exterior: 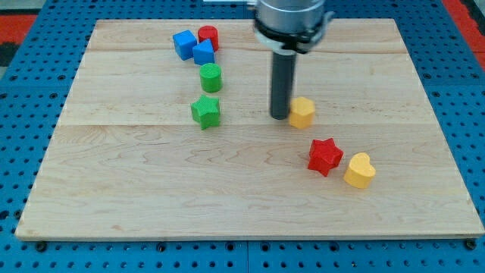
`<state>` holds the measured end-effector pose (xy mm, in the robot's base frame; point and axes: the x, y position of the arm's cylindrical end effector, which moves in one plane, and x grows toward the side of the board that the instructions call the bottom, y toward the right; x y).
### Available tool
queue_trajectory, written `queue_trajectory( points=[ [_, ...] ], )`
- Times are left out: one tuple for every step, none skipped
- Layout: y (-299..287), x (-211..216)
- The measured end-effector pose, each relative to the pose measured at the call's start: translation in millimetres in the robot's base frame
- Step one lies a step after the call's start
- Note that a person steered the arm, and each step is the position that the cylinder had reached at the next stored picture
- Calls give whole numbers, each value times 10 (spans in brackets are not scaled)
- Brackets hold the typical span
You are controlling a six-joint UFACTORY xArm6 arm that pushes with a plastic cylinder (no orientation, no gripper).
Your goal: Move the green circle at the top left of the green star
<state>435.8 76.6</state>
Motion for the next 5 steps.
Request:
queue_trajectory(
  points=[
    [3, 77],
    [-343, -374],
    [169, -522],
    [115, -418],
    [-188, -577]
  ],
)
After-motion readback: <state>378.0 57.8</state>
